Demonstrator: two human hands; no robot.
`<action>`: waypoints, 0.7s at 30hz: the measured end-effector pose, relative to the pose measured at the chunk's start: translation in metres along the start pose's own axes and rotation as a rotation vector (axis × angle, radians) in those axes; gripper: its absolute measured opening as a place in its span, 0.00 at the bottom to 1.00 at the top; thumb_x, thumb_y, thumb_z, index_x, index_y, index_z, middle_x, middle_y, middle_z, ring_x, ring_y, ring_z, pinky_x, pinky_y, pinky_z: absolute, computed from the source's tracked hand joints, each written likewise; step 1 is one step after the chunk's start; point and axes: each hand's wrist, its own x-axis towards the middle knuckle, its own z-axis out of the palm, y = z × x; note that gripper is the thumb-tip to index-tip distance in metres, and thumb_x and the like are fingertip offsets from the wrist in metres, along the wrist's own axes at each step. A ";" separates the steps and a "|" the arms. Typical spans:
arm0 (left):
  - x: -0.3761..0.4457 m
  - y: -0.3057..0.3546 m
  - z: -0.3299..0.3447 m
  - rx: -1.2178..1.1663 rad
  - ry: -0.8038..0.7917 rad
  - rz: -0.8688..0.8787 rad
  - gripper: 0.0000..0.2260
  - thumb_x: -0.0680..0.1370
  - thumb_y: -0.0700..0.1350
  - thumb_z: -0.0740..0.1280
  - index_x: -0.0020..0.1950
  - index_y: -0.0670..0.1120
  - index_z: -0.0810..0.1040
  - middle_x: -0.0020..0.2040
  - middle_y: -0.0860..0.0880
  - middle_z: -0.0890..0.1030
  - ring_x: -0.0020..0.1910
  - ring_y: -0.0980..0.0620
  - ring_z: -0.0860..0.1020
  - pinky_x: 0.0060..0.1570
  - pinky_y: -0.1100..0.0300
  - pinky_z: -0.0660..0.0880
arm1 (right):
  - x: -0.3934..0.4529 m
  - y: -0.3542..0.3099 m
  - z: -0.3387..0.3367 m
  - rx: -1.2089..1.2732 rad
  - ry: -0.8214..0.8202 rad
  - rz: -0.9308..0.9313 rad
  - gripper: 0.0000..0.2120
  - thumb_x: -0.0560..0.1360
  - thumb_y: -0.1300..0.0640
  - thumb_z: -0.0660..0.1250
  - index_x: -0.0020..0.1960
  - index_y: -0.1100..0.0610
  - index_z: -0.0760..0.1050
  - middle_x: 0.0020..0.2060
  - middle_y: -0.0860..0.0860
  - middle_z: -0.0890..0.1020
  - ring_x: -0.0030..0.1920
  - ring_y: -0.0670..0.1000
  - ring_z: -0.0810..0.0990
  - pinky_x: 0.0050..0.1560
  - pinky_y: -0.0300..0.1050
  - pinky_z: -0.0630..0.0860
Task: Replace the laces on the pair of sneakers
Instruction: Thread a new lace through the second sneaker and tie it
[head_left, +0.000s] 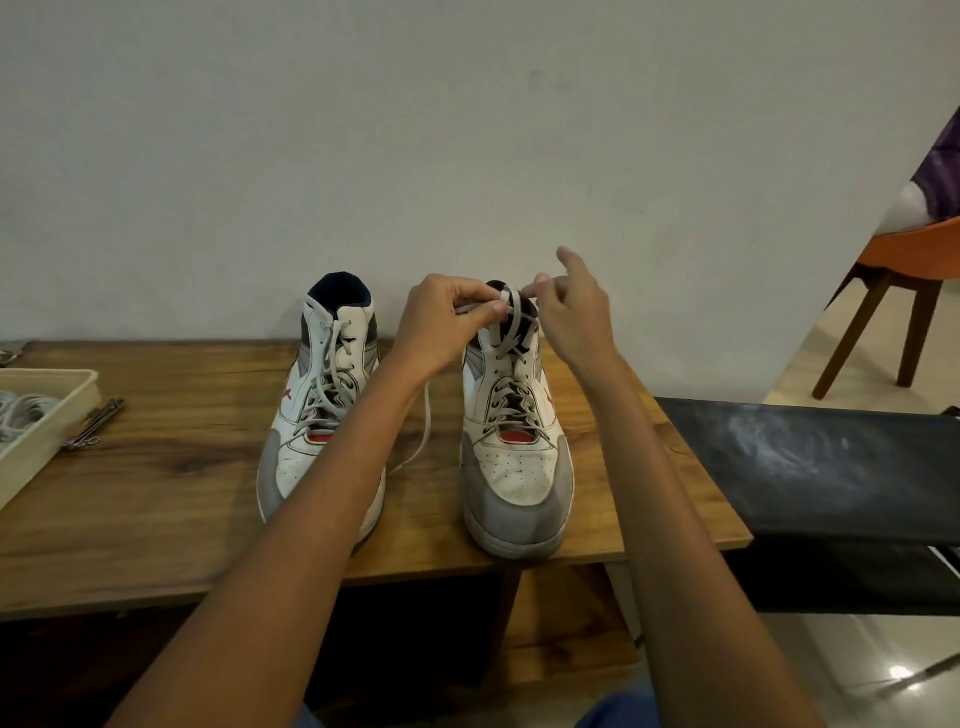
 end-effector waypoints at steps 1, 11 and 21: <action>0.000 0.000 0.001 -0.002 0.007 -0.004 0.08 0.73 0.40 0.71 0.50 0.41 0.83 0.44 0.47 0.83 0.43 0.54 0.82 0.53 0.57 0.78 | 0.000 0.000 -0.003 0.030 0.064 -0.025 0.18 0.80 0.59 0.58 0.69 0.62 0.64 0.41 0.51 0.82 0.41 0.46 0.78 0.48 0.38 0.73; -0.001 0.000 0.003 0.054 0.049 0.022 0.09 0.73 0.41 0.71 0.53 0.42 0.82 0.46 0.50 0.82 0.44 0.58 0.79 0.47 0.69 0.76 | -0.006 -0.005 -0.010 -0.225 -0.272 -0.221 0.16 0.72 0.60 0.69 0.59 0.59 0.74 0.51 0.52 0.81 0.49 0.49 0.77 0.50 0.42 0.74; -0.003 -0.001 0.008 0.102 0.100 0.073 0.08 0.75 0.41 0.69 0.53 0.47 0.82 0.42 0.55 0.80 0.45 0.55 0.80 0.48 0.58 0.78 | -0.006 0.006 0.006 -0.301 -0.165 -0.229 0.10 0.73 0.56 0.69 0.50 0.61 0.76 0.36 0.47 0.76 0.41 0.52 0.76 0.45 0.48 0.73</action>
